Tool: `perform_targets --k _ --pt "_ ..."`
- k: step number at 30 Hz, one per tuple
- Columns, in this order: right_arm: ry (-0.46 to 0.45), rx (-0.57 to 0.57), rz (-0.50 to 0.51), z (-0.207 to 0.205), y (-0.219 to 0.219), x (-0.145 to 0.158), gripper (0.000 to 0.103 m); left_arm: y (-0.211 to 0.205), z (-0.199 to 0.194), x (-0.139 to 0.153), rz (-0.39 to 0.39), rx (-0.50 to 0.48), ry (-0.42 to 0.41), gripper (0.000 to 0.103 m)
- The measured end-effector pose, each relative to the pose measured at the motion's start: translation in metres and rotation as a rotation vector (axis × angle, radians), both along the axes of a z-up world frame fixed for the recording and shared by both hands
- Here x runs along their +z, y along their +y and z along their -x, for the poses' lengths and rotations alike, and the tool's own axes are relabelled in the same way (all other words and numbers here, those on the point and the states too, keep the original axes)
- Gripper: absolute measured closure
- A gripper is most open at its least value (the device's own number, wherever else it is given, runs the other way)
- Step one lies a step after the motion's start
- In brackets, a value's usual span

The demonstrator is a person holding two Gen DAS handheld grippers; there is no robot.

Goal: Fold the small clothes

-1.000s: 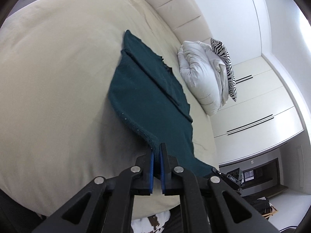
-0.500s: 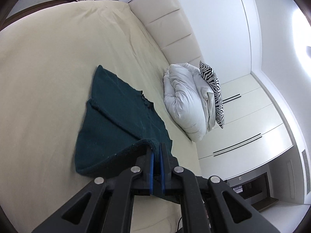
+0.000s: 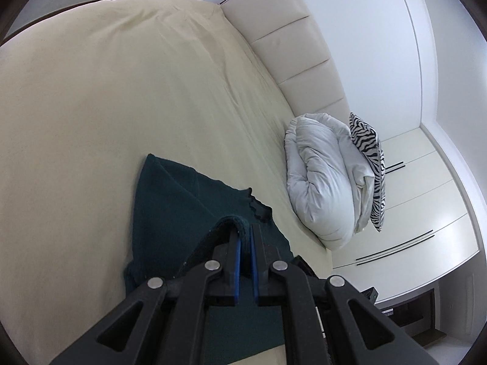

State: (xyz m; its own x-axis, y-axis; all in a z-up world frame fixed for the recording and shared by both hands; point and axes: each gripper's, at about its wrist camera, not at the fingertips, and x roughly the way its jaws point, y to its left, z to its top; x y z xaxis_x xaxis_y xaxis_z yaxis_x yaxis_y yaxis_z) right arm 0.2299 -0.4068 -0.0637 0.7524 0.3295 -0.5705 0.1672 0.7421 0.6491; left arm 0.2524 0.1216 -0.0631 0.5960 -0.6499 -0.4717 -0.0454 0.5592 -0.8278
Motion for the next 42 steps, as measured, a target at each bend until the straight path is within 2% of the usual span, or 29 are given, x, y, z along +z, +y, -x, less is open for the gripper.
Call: perform_targets --k 7,12,15,17,18,19,20,21,22,24,29,33,42 --pt "0.042 -0.015 0.091 -0.070 0.008 -0.027 0.098 -0.003 -0.053 -0.026 -0.070 0.030 0.044 0.097" --pt "0.084 -0.045 0.089 -0.107 0.003 -0.048 0.098 -0.005 -0.082 -0.043 -0.096 0.043 0.074 0.096" --pt "0.102 -0.071 0.089 -0.127 -0.002 -0.060 0.094 -0.011 -0.094 -0.057 -0.161 0.036 0.111 0.094" --pt "0.143 -0.077 0.119 -0.140 -0.003 -0.072 0.090 -0.013 -0.095 -0.063 -0.174 0.040 0.117 0.077" --pt "0.168 -0.072 0.102 -0.147 -0.006 -0.081 0.082 -0.012 -0.093 -0.063 -0.159 0.043 0.107 0.062" --pt "0.171 -0.073 0.082 -0.148 -0.008 -0.085 0.078 -0.010 -0.089 -0.061 -0.154 0.049 0.093 0.049" --pt "0.158 -0.085 0.072 -0.146 -0.011 -0.087 0.070 -0.007 -0.084 -0.058 -0.165 0.061 0.083 0.044" --pt "0.146 -0.102 0.082 -0.143 -0.012 -0.086 0.055 -0.005 -0.080 -0.055 -0.175 0.074 0.077 0.038" --pt "0.128 -0.125 0.097 -0.138 -0.015 -0.084 0.050 0.000 -0.074 -0.051 -0.167 0.088 0.065 0.037" --pt "0.110 -0.135 0.085 -0.131 -0.020 -0.082 0.050 0.010 -0.065 -0.046 -0.144 0.105 0.052 0.037" --pt "0.098 -0.133 0.122 -0.105 -0.020 -0.072 0.050 0.011 -0.031 -0.035 -0.205 0.085 0.015 0.037" --pt "0.107 -0.053 0.252 -0.080 0.008 -0.069 0.050 0.000 0.004 -0.040 -0.259 0.068 0.015 0.037" --pt "0.148 0.084 0.443 -0.005 0.039 -0.086 0.050 -0.014 0.075 -0.054 -0.348 0.070 0.008 0.037"
